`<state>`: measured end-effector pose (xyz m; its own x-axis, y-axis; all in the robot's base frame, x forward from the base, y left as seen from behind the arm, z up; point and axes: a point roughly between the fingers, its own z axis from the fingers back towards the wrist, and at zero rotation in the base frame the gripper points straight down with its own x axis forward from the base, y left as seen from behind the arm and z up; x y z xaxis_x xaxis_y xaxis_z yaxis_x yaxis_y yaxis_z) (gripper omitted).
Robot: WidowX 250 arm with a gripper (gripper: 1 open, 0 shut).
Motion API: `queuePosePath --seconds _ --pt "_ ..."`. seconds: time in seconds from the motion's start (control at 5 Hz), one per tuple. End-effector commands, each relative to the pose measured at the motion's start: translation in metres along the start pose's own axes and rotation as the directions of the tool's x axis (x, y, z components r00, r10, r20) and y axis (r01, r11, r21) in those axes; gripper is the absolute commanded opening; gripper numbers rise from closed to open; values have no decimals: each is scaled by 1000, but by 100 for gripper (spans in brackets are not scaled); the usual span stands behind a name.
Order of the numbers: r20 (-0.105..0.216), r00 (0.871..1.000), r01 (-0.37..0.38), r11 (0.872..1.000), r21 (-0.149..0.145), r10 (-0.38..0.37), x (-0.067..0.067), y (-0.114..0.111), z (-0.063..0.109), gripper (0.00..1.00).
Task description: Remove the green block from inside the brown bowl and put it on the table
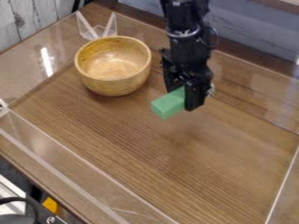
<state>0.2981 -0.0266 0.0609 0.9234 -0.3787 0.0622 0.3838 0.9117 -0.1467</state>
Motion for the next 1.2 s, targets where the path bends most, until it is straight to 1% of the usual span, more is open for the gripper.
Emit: queuePosePath --seconds 0.0,0.2,0.4,0.6,0.8,1.0 --pt "74 994 -82 996 32 79 2 0 6 0" --pt "79 985 -158 987 40 154 -3 2 -6 0" --pt "74 985 -156 987 43 153 -6 13 -10 0" --pt "79 969 -236 971 46 232 -12 17 -18 100" --pt "82 953 -297 953 53 292 -16 21 -21 100" --pt "73 964 -259 964 58 255 -10 16 -18 100"
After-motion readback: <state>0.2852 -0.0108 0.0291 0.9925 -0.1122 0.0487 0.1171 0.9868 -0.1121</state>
